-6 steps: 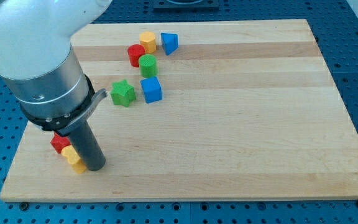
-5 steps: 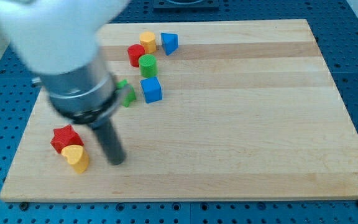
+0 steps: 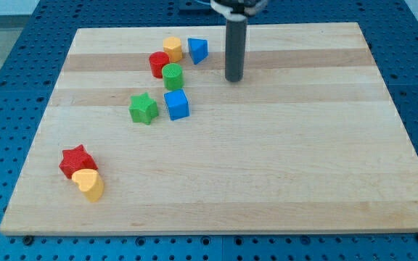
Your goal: Separate the red circle and green circle
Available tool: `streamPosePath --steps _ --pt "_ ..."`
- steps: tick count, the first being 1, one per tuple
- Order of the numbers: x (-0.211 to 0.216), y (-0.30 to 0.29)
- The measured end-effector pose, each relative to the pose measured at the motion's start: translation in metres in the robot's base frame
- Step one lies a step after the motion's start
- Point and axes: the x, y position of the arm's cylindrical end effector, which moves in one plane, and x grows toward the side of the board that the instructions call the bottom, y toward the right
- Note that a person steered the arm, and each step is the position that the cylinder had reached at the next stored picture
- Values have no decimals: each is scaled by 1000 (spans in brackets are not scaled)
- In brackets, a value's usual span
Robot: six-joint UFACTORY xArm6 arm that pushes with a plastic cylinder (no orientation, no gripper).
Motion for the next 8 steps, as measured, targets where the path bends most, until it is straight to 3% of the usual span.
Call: streamPosePath --steps 3,6,8 --pt "-32 -9" --pt "1 -11" --pt "0 -68"
